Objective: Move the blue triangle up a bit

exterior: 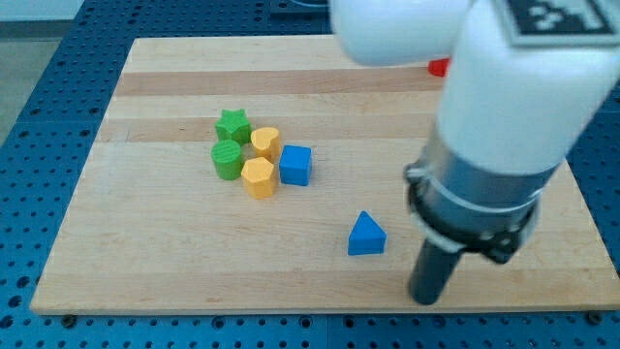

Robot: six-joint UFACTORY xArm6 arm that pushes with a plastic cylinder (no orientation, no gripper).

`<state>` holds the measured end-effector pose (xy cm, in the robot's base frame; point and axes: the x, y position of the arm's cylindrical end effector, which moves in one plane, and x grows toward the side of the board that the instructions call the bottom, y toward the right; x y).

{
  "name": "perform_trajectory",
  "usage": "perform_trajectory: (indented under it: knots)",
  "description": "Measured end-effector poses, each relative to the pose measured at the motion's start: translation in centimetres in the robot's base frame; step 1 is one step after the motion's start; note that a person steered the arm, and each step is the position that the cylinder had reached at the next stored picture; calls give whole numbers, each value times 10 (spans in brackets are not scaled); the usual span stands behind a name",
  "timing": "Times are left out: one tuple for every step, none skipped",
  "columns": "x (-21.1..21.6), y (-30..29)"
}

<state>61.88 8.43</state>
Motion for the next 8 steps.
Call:
perform_trajectory:
  knots:
    - [-1, -35]
    - [-13, -44]
    - [-33, -45]
    - [-52, -45]
    - [-57, -45]
    - [-57, -45]
    - [-53, -43]
    - [-53, -38]
